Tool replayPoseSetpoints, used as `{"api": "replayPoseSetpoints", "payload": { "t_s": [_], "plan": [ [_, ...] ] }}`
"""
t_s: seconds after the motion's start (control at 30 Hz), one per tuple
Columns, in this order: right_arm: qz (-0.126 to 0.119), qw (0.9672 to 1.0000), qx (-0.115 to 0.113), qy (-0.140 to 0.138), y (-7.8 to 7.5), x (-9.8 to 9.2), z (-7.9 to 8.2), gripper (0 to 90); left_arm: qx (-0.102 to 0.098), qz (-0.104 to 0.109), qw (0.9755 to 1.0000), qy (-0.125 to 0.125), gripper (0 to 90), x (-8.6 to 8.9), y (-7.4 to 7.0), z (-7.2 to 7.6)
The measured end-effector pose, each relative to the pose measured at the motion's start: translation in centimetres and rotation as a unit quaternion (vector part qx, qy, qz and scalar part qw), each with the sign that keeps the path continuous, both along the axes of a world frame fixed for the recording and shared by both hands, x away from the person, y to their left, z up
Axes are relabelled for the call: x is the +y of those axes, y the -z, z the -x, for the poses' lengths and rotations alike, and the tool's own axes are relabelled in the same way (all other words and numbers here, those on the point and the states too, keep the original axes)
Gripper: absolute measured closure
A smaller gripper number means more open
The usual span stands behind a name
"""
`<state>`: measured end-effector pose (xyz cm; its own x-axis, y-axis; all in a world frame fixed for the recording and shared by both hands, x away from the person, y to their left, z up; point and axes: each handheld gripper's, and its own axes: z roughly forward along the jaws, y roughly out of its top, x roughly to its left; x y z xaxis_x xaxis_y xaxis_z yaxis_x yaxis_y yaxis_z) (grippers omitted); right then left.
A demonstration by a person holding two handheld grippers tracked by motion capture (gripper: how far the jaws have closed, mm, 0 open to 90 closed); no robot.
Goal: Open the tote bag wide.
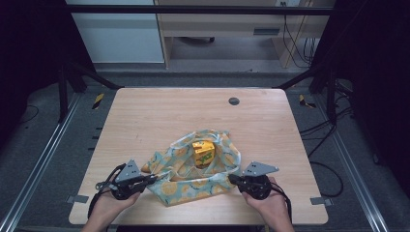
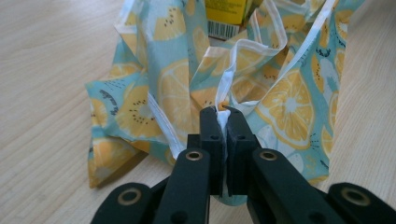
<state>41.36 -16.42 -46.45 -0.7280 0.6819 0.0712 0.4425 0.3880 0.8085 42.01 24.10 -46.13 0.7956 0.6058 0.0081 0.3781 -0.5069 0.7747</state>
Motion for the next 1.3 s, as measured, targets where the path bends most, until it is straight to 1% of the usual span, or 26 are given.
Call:
{"api": "replayPoseSetpoints", "payload": {
  "t_s": [0.03,0.13,0.2,0.3,0.47,0.5,0.53,0.57,0.6,0.7,0.73,0.77,0.8,0.83,0.87,0.9,0.93,1.0,1.03,1.07,1.1,1.13,1.17,1.2,1.27,1.3],
  "plan": [
    [0.009,1.0,0.005,-0.001,0.3,0.1,0.1,88.2,0.002,-0.005,1.0,0.001,87.7,-0.1,0.3,0.0],
    [0.015,0.9999,0.005,-0.003,0.5,0.1,0.3,88.2,0.006,-0.013,0.9999,0.001,87.7,-0.2,0.6,-0.1],
    [0.032,0.9995,0.005,-0.003,0.6,0.3,0.5,88.2,0.011,-0.015,0.9998,0.002,87.6,-0.3,0.8,-0.2],
    [0.046,0.9989,0.011,-0.005,0.8,0.5,0.7,87.8,0.021,-0.021,0.9995,0.005,87.5,-0.4,1.1,-0.3],
    [0.055,0.9984,0.009,-0.003,1.0,0.5,0.7,84.8,0.024,-0.016,0.9996,0.009,87.3,-0.5,1.1,-0.3],
    [0.056,0.9984,0.006,0.0,1.0,0.4,0.6,78.9,0.024,-0.016,0.9995,0.009,87.1,-0.6,1.2,-0.3],
    [0.056,0.9984,0.006,0.0,1.0,0.4,0.6,78.9,0.024,-0.016,0.9995,0.009,87.1,-0.6,1.2,-0.3],
    [0.051,0.9987,0.0,0.006,0.9,0.2,0.5,66.9,0.023,-0.017,0.9995,0.01,87.1,-0.6,1.2,-0.3],
    [0.046,0.9989,-0.003,0.01,0.8,0.2,0.5,61.8,0.021,-0.019,0.9995,0.011,87.0,-0.6,1.2,-0.3],
    [0.04,0.9988,-0.027,0.011,0.0,0.1,0.7,47.9,0.017,-0.022,0.9995,0.012,86.8,-0.7,1.1,-0.2],
    [0.04,0.9988,-0.027,0.011,0.0,0.1,0.7,47.9,0.017,-0.022,0.9995,0.012,86.8,-0.7,1.1,-0.2],
    [0.033,0.9986,-0.041,0.006,-0.9,0.0,0.8,39.8,0.016,-0.024,0.9995,0.013,86.7,-0.8,1.1,-0.1],
    [0.033,0.9986,-0.041,0.006,-0.9,0.0,0.8,39.8,0.016,-0.024,0.9995,0.013,86.7,-0.8,1.1,-0.1],
    [0.026,0.9982,-0.054,0.01,-1.8,0.0,0.8,33.9,0.013,-0.026,0.9995,0.015,86.6,-0.9,1.1,-0.1],
    [0.026,0.9982,-0.054,0.01,-1.8,0.0,0.8,33.9,0.013,-0.026,0.9995,0.015,86.6,-0.9,1.1,-0.1],
    [0.028,0.9978,-0.059,0.013,-2.2,0.0,0.7,31.3,0.012,-0.027,0.9994,0.015,86.6,-0.9,1.1,-0.1],
    [0.031,0.9973,-0.065,0.017,-3.2,0.1,0.3,27.5,0.011,-0.026,0.9995,0.013,86.5,-0.9,1.1,-0.1],
    [0.037,0.997,-0.066,0.013,-4.0,0.3,-0.3,23.4,0.009,-0.026,0.9996,0.012,86.4,-0.8,1.1,-0.1],
    [0.037,0.997,-0.066,0.013,-4.0,0.3,-0.3,23.4,0.009,-0.026,0.9996,0.012,86.5,-0.8,1.1,-0.1],
    [0.042,0.9969,-0.066,0.011,-4.3,0.4,-0.7,22.6,0.008,-0.026,0.9996,0.012,86.5,-0.8,1.0,-0.1],
    [0.048,0.9967,-0.064,0.01,-4.8,0.8,-1.7,21.8,0.005,-0.03,0.9995,0.012,86.4,-0.9,1.0,0.0],
    [0.048,0.9967,-0.064,0.01,-4.8,0.8,-1.7,21.8,0.005,-0.03,0.9995,0.012,86.4,-0.9,1.0,0.0],
    [0.054,0.9966,-0.062,0.008,-5.2,1.2,-3.0,23.1,0.005,-0.03,0.9995,0.011,86.4,-0.9,1.0,0.0],
    [0.06,0.9964,-0.058,0.01,-5.3,1.5,-3.7,24.2,0.002,-0.032,0.9994,0.011,86.4,-0.9,1.0,0.1],
    [0.079,0.9951,-0.058,0.011,-5.3,1.9,-5.0,30.5,0.002,-0.03,0.9995,0.012,86.4,-1.0,1.0,0.1],
    [0.083,0.995,-0.054,0.012,-5.2,2.1,-5.6,32.1,0.0,-0.029,0.9995,0.01,86.4,-1.0,0.9,0.2]
  ]
}}
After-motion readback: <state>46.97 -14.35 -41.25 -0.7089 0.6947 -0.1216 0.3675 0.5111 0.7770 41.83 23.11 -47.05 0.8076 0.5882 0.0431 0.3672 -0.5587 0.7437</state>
